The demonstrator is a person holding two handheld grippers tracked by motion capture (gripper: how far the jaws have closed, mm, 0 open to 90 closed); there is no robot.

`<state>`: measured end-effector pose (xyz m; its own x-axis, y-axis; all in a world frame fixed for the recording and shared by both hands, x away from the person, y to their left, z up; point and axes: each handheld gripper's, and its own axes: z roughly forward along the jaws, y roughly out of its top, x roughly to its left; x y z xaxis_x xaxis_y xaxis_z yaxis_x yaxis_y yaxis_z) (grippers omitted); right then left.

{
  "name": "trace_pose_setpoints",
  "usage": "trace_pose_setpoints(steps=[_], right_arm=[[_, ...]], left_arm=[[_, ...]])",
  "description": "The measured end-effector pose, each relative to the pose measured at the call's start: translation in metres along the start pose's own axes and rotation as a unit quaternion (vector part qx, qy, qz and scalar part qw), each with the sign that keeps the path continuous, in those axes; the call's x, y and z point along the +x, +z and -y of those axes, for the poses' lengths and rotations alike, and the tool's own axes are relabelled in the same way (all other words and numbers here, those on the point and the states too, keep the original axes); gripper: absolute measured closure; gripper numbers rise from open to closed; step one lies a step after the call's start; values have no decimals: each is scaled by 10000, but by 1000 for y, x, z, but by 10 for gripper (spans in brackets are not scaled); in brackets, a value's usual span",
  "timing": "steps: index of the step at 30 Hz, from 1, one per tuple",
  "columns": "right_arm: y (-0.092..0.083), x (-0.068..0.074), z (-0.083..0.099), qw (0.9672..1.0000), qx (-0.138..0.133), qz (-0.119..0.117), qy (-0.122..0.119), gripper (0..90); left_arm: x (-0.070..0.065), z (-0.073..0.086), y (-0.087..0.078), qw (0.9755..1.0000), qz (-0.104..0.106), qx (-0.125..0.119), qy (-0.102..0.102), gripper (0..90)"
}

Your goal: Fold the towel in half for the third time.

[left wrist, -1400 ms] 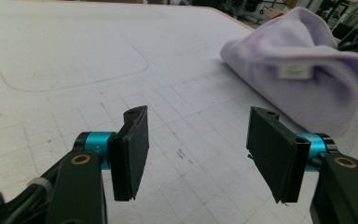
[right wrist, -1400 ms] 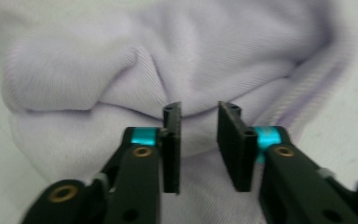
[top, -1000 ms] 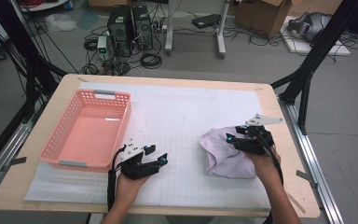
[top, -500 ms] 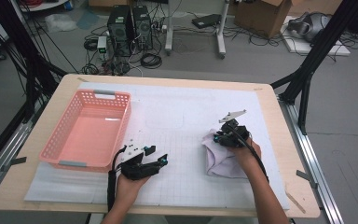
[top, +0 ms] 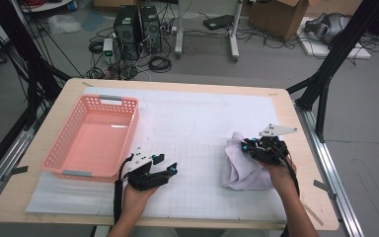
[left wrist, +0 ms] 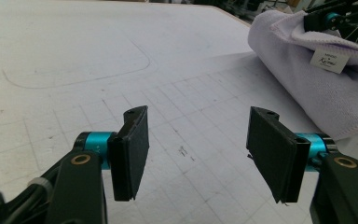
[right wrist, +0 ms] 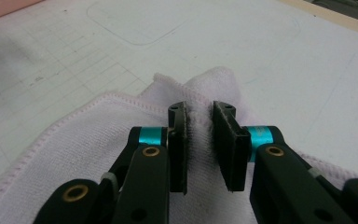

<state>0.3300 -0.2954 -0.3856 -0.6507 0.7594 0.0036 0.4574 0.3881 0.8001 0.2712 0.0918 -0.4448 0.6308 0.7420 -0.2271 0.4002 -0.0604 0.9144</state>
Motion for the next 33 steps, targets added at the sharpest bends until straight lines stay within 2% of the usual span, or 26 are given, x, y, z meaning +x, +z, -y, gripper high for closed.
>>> trace_pose_setpoints(steps=[4,7,9,10,14,16,20,23,25,26,27,28,29,30,32,33], right_arm=[[5,2,-2,9999,100,27,-68,769],[12,3,-3,10000,94,2,-25,713],[16,3,-4,9998,198,12,-79,835],[16,4,-4,9996,224,46,-163,844],[17,7,-6,9996,179,68,-229,861],[13,7,-6,9998,19,36,-171,861],[-9,6,-3,9986,-472,-220,-29,860],[-28,3,10,9975,-645,-298,-22,859],[-38,-2,24,9978,-625,-241,4,857],[-38,-2,24,9978,-625,-241,4,857],[-48,-10,42,9980,-588,-185,120,849],[-53,-14,51,9979,-582,-161,223,847],[-53,-14,51,9979,-582,-161,223,847],[-60,-20,65,9977,-539,-145,388,825],[-63,-21,70,9976,-506,-138,441,801],[-70,-24,79,9962,-581,-80,648,707]], left_arm=[[0,0,1,10000,5,32,12,393],[0,0,1,10000,10,19,6,394],[1,0,0,10000,2,19,4,394],[1,0,0,10000,7,5,-1,394],[2,0,0,10000,12,14,-6,393],[2,0,0,10000,8,6,3,394],[2,0,-1,10000,7,-6,-24,395],[2,0,-1,10000,3,-35,-36,395],[2,0,-2,10000,-1,-39,-32,395],[2,0,-2,10000,-1,-39,-32,395],[2,0,-2,10000,-9,-45,-34,395],[2,0,-2,10000,-9,-36,-26,395],[2,0,-2,10000,-9,-36,-26,395],[2,0,-1,10000,-15,-27,-16,395],[2,0,-1,10000,-29,-16,-16,395],[2,0,0,10000,-20,4,-9,394]])
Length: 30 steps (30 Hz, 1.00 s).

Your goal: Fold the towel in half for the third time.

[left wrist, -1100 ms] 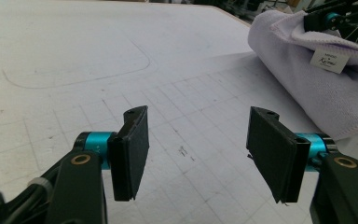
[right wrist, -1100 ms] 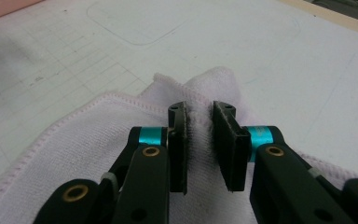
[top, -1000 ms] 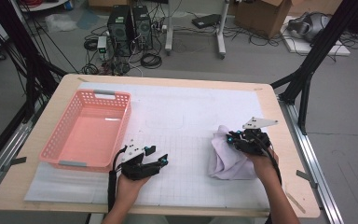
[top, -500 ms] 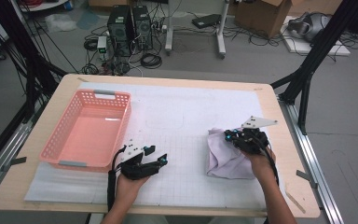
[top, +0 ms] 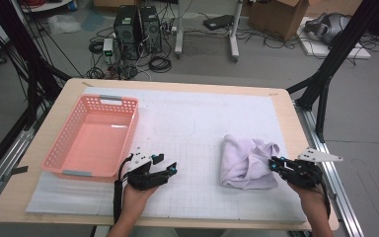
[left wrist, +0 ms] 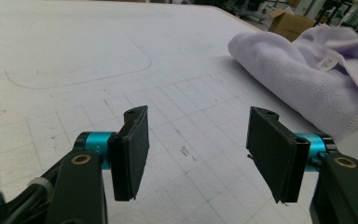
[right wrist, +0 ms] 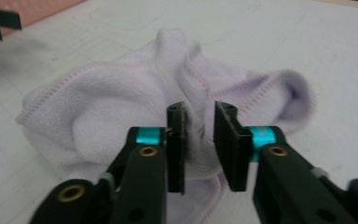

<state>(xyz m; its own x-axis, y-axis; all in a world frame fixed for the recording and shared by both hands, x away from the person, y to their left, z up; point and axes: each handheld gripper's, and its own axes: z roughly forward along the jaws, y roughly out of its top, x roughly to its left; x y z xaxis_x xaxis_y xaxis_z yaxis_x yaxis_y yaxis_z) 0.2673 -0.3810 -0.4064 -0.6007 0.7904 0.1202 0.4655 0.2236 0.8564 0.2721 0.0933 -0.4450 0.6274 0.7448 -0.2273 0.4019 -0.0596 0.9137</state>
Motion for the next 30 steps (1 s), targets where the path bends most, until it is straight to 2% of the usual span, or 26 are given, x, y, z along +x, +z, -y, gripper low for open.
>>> trace_pose_setpoints(steps=[2,3,6,9,10,11,12,13,15,17,18,19,20,24,27,30], right_arm=[[-3,0,1,9999,-60,11,91,682],[-10,-1,-2,9995,-256,79,148,652],[-12,0,-13,9984,-446,214,265,571],[-6,3,-34,9982,-501,261,178,523],[-6,3,-34,9982,-501,261,178,523],[9,4,-51,9990,-310,321,69,495],[13,5,-53,9991,-251,304,121,487],[20,4,-57,9995,-143,229,143,484],[35,2,-59,9995,164,-69,245,467],[45,3,-55,9979,503,-327,237,504],[46,5,-51,9973,572,-415,176,609],[44,7,-47,9969,615,-481,53,761],[41,10,-43,9972,565,-468,-151,817],[20,18,-26,9970,382,-500,-442,815],[0,23,-10,9961,462,-476,-578,734],[-15,21,6,9957,629,-351,-589,665]], left_arm=[[0,0,0,10000,7,4,12,394],[0,0,0,10000,-5,-5,20,395],[-1,0,1,10000,5,15,25,395],[-1,0,2,10000,19,-7,11,395],[-1,0,2,10000,19,-7,11,395],[-1,0,2,10000,27,16,15,396],[-1,0,2,10000,33,18,29,395],[-1,0,2,10000,38,12,24,396],[-1,0,2,10000,38,6,12,395],[-1,0,2,10000,42,24,27,396],[0,0,2,10000,39,33,30,396],[0,0,2,10000,35,34,30,395],[0,0,2,10000,36,31,33,395],[-1,0,1,10000,22,12,22,396],[-1,0,1,10000,15,12,12,396],[-1,0,1,10000,12,17,26,396]])
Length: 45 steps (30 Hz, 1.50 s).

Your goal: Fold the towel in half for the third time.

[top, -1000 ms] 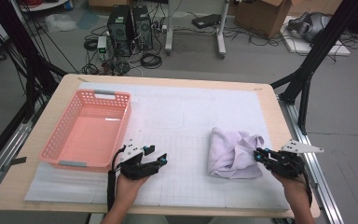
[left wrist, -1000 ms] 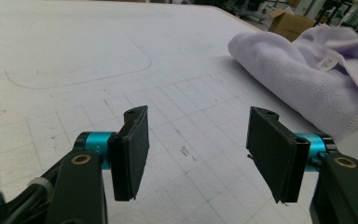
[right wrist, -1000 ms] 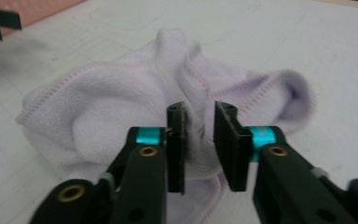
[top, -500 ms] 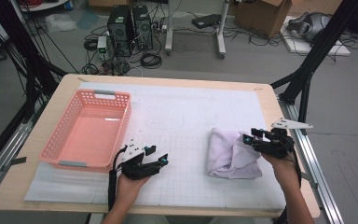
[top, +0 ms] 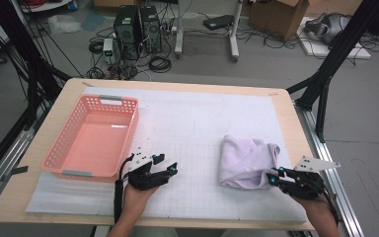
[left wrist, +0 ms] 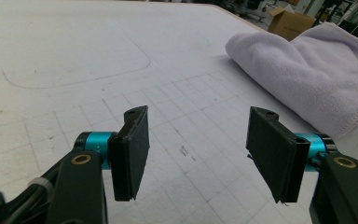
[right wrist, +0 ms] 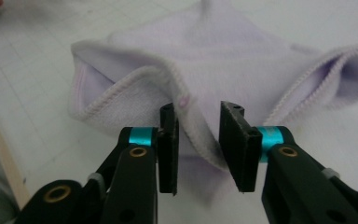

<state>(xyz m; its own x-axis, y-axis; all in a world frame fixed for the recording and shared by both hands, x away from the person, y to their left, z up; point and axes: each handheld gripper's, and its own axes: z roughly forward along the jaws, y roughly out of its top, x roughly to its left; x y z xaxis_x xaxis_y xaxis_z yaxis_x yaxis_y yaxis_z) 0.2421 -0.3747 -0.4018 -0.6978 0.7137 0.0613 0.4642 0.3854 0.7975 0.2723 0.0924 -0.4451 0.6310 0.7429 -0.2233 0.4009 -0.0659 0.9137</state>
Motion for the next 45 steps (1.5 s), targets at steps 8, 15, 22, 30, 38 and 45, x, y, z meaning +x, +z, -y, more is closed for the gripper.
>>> trace_pose_setpoints(steps=[8,15,22,30,38,45], right_arm=[[-22,-2,-17,9972,-723,-101,130,539],[5,-3,-37,9988,-333,360,-52,607],[40,-13,-20,9964,478,688,102,614],[59,-20,-63,9987,48,511,48,511],[105,-37,-92,9961,514,696,152,569],[140,-42,-91,9954,947,-91,144,613]], left_arm=[[0,0,0,10000,-18,-19,4,396],[0,-1,0,10000,-4,-25,4,396],[0,0,0,10000,-4,-23,-2,396],[2,-1,0,10000,-7,-26,-28,396],[1,-1,-1,10000,-22,-11,86,395],[2,-1,-2,10000,-11,-14,63,395]])
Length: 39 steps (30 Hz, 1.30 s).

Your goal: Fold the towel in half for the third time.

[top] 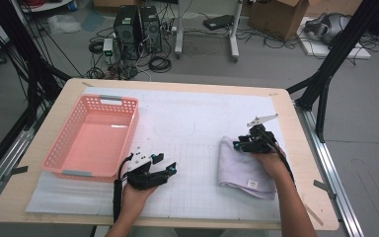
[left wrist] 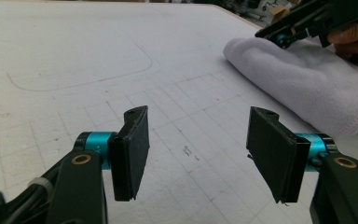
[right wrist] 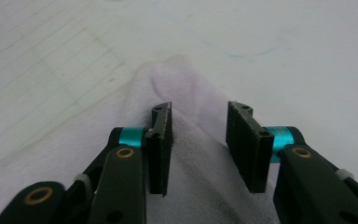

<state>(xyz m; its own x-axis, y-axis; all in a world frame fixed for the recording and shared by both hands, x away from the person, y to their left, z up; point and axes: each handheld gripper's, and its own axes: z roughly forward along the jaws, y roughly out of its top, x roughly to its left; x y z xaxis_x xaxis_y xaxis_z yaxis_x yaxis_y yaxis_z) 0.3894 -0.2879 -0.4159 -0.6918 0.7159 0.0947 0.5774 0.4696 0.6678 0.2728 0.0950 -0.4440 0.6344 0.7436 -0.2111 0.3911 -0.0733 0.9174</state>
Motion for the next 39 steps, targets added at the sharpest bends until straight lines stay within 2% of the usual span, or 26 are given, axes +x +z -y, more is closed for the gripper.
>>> trace_pose_setpoints(steps=[2,4,5,6,8,11,13,14,16,17,19,20,21,22,23,25,26,28,31,33,34,35,36,38,39], right_arm=[[2,2,-2,9998,91,-151,-63,701],[3,3,-5,9992,146,-292,-210,828],[3,3,-5,9992,146,-292,-210,828],[2,7,-9,9992,96,-204,-325,862],[1,12,-15,9988,-246,-259,-338,866],[4,22,-26,9970,-497,-168,-571,867],[7,26,-31,9962,-552,-154,-662,867],[14,33,-38,9953,-622,-47,-744,862],[22,37,-40,9949,-546,242,-814,829],[22,37,-40,9949,-546,242,-814,829],[15,34,-40,9952,-734,335,-552,636],[10,32,-40,9950,-840,366,-410,591],[1,28,-39,9940,-983,398,-280,590],[1,28,-39,9940,-983,398,-280,590],[-18,16,-34,9898,-1125,868,-76,574],[-26,3,-28,9890,-816,1232,90,558],[-28,-5,-21,9876,-539,1461,183,544],[-32,-16,-8,9884,-413,1386,457,515],[-37,-20,3,9882,-513,1292,646,501],[-40,-24,12,9886,-469,1163,833,504],[-37,-26,20,9917,-290,869,904,661],[-36,-26,21,9927,-213,791,889,760],[-32,-26,23,9951,-83,568,807,819],[-31,-24,24,9944,-178,856,595,841],[-32,-24,23,9914,-362,1091,625,845]], left_arm=[[0,0,0,10000,-4,1,-21,394],[0,0,0,10000,6,-7,-13,394],[0,0,0,10000,6,-7,-13,395],[-1,0,0,10000,6,-15,-2,395],[-1,0,0,10000,7,-22,-21,395],[0,0,0,10000,-3,-7,-18,395],[0,0,0,10000,-12,-9,-30,394],[0,0,0,10000,-10,-6,-29,394],[0,0,0,10000,-5,-3,-29,395],[0,0,0,10000,-5,-3,-29,395],[0,0,0,10000,0,-6,-30,395],[0,0,0,10000,3,-14,-35,395],[0,0,0,10000,1,-17,-40,395],[0,0,0,10000,1,-17,-40,395],[0,0,0,10000,-3,-19,-33,395],[0,0,-1,10000,0,-20,-26,395],[0,-1,-1,10000,6,-33,-32,395],[1,-1,-1,10000,7,-33,-41,395],[1,-1,0,10000,-2,-15,-46,395],[1,0,0,10000,-8,-29,-44,395],[0,0,0,10000,-11,-4,-48,394],[0,0,0,10000,-11,-4,-48,395],[-1,0,1,10000,-8,-4,-29,395],[-1,0,0,10000,-13,-13,-22,395],[-1,0,0,10000,-10,-9,-18,395]])
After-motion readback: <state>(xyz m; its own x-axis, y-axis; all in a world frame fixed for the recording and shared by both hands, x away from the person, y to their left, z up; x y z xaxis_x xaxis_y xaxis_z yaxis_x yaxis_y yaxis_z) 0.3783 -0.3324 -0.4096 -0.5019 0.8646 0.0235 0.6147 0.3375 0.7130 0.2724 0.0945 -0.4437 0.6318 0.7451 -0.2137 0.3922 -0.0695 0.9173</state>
